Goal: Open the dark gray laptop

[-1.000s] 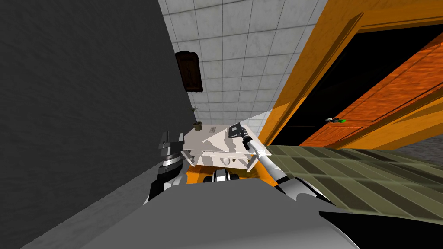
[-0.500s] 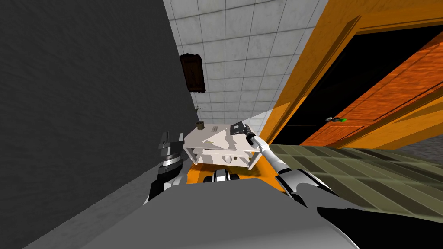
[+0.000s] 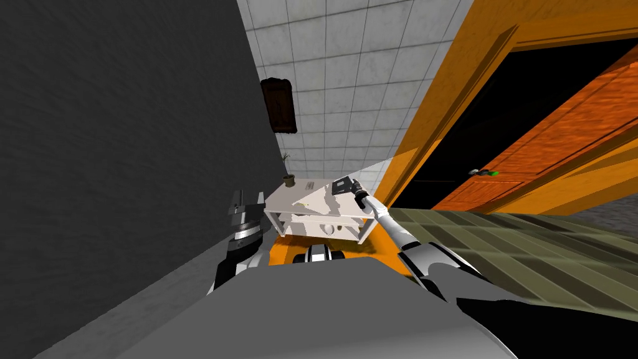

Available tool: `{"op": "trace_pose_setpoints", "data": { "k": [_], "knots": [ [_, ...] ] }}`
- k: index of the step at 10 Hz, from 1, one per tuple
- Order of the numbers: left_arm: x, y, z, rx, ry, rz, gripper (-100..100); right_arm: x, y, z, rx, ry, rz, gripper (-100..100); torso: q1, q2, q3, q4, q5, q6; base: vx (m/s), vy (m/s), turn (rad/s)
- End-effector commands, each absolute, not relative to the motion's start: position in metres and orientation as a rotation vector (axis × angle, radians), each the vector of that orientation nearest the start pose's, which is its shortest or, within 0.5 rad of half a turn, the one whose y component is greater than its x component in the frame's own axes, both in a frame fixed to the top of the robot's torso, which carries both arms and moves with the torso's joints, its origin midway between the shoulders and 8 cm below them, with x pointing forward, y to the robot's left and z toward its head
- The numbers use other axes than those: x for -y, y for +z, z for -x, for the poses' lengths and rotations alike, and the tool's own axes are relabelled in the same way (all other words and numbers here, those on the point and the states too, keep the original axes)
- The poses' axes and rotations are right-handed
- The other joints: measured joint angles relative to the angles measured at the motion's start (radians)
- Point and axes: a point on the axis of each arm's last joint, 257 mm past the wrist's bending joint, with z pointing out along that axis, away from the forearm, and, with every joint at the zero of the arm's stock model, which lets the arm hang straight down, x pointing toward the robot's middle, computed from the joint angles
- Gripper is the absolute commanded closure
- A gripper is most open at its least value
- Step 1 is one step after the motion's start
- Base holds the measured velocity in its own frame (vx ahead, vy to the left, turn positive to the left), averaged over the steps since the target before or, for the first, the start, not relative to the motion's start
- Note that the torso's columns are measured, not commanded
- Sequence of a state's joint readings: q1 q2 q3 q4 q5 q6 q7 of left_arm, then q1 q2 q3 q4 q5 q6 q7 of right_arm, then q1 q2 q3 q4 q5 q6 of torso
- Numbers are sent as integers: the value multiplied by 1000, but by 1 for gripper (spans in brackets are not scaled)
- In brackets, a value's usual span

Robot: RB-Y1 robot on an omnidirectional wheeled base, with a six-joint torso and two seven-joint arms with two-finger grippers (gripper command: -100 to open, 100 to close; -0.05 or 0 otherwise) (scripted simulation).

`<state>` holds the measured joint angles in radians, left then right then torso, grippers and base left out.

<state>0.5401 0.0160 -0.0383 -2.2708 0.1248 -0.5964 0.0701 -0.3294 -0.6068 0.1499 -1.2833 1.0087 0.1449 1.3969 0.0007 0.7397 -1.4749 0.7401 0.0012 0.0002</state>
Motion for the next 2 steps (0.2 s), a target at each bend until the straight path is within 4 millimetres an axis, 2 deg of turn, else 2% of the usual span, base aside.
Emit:
{"op": "trace_pose_setpoints", "data": {
  "k": [1,2],
  "knots": [
    [-285,25,-326,-486,-1475,717,0,387,-156,-628,-1309,-1195,1099,0,1,1,0,0,0,0,0,0,0],
    [-285,25,-326,-486,-1475,717,0,387,-156,-628,-1310,-1195,1099,0,1,1,0,0,0,0,0,0,0]
  ]
}}
